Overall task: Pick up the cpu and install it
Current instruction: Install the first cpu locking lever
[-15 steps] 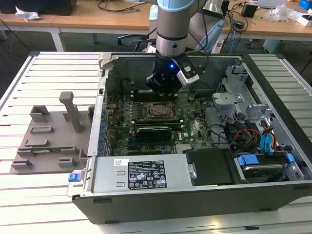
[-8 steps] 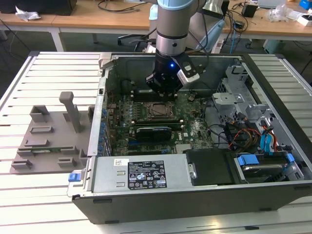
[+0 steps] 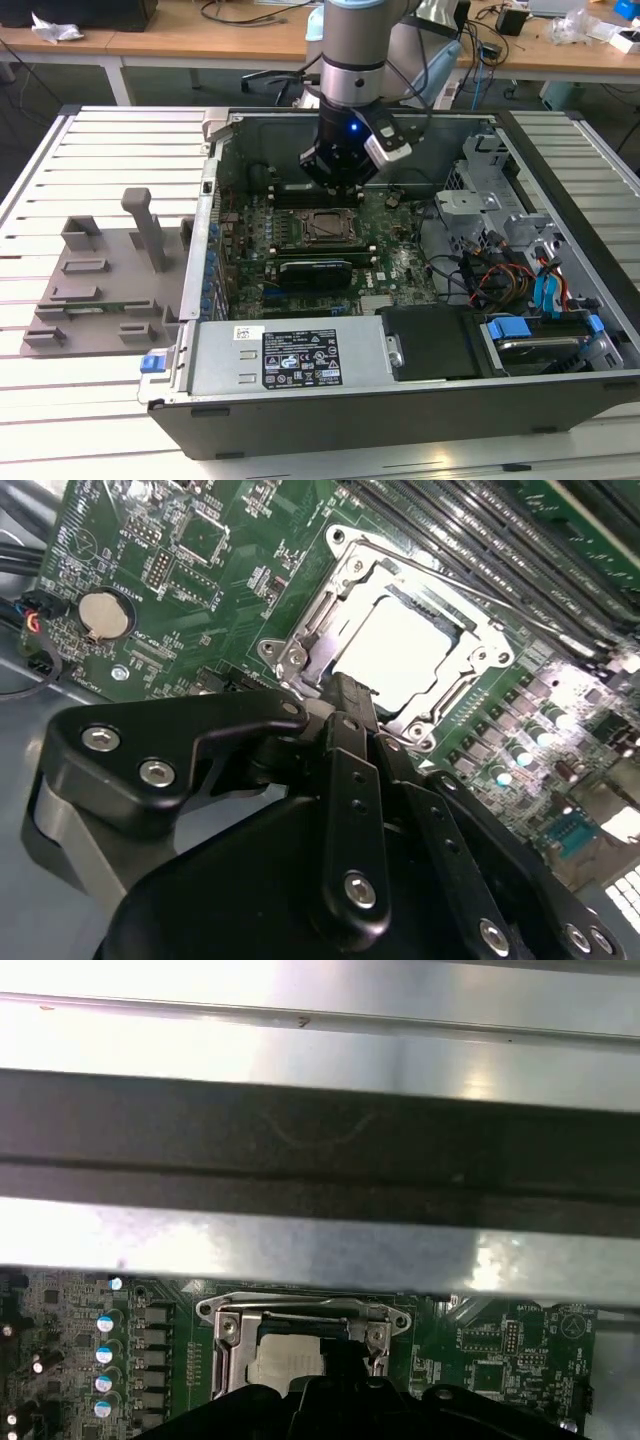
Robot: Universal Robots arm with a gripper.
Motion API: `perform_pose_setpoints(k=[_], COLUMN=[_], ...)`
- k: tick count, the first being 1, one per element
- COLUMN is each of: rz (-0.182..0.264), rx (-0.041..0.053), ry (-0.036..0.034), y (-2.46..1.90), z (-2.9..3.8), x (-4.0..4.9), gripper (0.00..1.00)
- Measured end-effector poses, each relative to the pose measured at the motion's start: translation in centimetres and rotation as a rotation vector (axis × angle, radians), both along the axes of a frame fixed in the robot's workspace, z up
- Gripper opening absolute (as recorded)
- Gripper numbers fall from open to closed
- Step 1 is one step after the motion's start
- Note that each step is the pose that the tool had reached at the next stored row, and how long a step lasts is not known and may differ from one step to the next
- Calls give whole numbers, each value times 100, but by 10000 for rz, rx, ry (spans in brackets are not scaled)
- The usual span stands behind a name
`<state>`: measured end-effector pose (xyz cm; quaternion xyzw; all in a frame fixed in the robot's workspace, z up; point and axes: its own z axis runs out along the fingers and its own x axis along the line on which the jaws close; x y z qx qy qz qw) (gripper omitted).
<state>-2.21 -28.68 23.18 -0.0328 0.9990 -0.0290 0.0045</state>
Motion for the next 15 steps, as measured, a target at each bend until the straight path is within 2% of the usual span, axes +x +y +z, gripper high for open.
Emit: perform_pose_setpoints(k=[3,7,15], rz=[-1,0,0], rx=[-101,-221,-279], ry=[0,0,0], y=[0,-15,-104], z=[63,94,113], x=[0,0,0], gripper=[11,11,11])
